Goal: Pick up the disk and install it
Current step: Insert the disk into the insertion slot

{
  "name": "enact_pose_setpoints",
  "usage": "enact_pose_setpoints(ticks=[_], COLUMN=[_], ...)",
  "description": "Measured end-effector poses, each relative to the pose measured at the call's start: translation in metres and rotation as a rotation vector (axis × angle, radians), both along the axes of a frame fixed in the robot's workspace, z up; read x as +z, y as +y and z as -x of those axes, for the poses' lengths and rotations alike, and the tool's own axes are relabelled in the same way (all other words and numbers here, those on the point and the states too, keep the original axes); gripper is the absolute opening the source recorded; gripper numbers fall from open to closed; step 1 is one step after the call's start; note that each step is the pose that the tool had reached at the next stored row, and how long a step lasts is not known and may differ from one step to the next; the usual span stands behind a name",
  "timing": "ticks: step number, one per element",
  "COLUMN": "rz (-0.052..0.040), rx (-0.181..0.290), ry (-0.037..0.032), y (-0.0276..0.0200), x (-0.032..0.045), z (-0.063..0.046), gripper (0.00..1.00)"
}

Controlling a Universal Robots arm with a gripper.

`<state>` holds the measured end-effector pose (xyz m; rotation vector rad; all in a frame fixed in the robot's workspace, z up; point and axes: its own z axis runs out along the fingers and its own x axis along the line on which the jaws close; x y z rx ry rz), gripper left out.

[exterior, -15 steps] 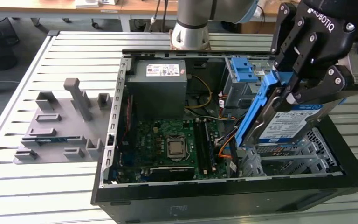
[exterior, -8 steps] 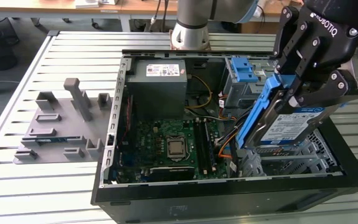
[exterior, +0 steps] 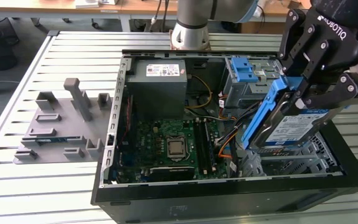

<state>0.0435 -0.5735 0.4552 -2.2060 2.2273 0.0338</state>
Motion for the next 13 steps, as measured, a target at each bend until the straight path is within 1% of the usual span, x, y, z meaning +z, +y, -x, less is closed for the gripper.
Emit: enact_pose_setpoints(ticks=[13], rz=[0.0001], rx=[0.0], ry=[0.0005], y=[-0.0004], x=[-0.0042], z=[-0.021], gripper=[0.36])
